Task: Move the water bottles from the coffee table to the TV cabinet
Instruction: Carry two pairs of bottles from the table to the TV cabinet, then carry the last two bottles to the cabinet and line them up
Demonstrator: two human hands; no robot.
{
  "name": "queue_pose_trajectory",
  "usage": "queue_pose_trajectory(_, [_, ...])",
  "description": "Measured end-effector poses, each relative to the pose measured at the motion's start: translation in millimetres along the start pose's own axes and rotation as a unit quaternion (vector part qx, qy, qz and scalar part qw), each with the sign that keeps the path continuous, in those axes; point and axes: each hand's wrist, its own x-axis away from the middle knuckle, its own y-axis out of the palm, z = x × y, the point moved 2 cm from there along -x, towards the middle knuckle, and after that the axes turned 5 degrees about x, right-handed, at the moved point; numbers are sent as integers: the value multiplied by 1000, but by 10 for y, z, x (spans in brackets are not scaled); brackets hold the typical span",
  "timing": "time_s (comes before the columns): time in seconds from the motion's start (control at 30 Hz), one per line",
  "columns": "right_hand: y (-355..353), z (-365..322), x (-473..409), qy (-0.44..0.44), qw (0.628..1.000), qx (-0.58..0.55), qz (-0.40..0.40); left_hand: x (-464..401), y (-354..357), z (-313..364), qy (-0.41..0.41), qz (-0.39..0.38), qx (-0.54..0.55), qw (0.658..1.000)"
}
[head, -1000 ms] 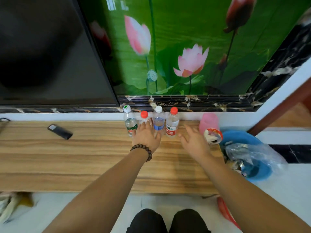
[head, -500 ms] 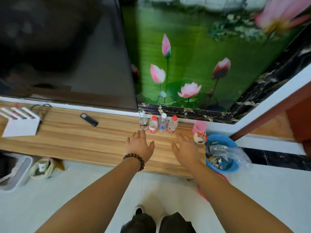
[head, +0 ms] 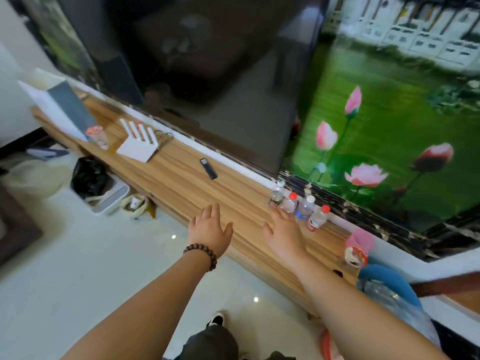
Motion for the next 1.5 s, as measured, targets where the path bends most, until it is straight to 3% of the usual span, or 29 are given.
queue_pose_trajectory(0.17, [348,-527,72,-122,991,1,-51,573,-12,-658,-131,34,21,991])
queue_pose_trajectory(0.33, [736,-1204,308,-234,964,12,-126,1276,-25,-1282,-269,73,51,959])
queue_pose_trajectory(0.73, [1736,-3047,1501,-498,825,58,-261,3221,-118,-2475,-549,198,118,804])
queue_pose_trajectory(1.23, [2898,-4894,3756,-661,659,122,-337,5527,-27,-3918,-706,295,165,622])
queue_pose_trajectory(1.5, [3398,-5882,4663,-683,630,131,-347,6469,-171,-4815,-741,310,173,570])
